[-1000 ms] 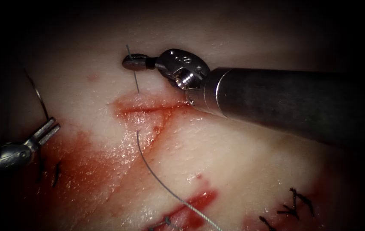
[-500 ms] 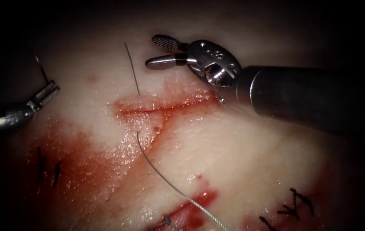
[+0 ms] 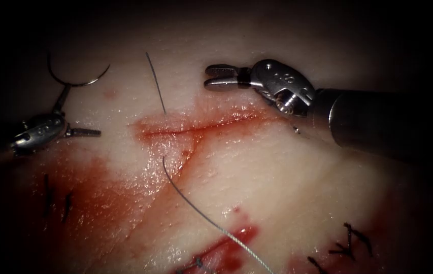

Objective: Wound Closure

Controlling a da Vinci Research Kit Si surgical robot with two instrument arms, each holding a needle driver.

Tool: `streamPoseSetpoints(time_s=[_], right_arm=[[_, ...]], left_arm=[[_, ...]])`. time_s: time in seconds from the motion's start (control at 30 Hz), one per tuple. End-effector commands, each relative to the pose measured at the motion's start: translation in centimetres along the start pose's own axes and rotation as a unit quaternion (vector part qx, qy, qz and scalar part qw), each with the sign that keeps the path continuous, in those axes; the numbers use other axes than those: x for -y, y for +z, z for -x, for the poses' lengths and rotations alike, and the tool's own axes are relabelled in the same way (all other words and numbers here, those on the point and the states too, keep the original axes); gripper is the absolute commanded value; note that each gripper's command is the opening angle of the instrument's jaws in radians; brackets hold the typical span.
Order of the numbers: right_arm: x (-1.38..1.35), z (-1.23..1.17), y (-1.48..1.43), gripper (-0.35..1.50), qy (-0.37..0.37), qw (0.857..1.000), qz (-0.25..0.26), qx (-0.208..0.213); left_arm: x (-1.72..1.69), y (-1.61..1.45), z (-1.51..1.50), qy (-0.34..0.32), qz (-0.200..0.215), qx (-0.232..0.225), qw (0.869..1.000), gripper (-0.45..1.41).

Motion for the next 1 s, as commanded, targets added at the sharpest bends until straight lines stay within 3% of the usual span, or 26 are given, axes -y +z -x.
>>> streamPoseSetpoints(time_s=[0.03,0.13,0.17,0.3,0.37,0.47,0.6,1.0], right_arm=[[-0.04,0.00,0.11,0.22,-0.002,1.000,-0.002,-0.001],[-0.04,0.02,0.13,0.52,0.005,1.000,-0.007,0.001],[-0.04,0.02,0.13,0.54,0.005,1.000,-0.007,0.001],[-0.04,0.03,0.12,0.52,0.006,1.000,-0.008,0.013],[-0.03,0.03,0.11,0.62,0.005,1.000,-0.010,0.026],[-0.02,0.03,0.11,0.78,0.006,0.999,-0.010,0.032],[-0.01,0.03,0.11,0.81,0.006,0.999,-0.011,0.032],[-0.01,0.03,0.12,0.81,0.006,0.999,-0.010,0.032]], left_arm=[[0.02,0.08,-0.02,0.000,0.000,-0.001,1.000,1.40],[-0.14,-0.11,-0.04,-0.003,0.027,0.050,0.998,1.36],[-0.20,-0.17,-0.07,-0.002,0.033,0.058,0.998,1.30],[-0.44,-0.32,-0.27,0.033,0.072,0.038,0.996,1.13],[-0.75,-0.36,-0.62,0.089,0.078,0.009,0.993,1.06],[-1.17,-0.39,-1.06,0.139,0.073,-0.043,0.987,0.98],[-1.77,-0.46,-1.50,0.190,0.069,-0.063,0.977,0.89],[-2.41,-0.46,-1.84,0.285,0.016,-0.058,0.957,0.86]])
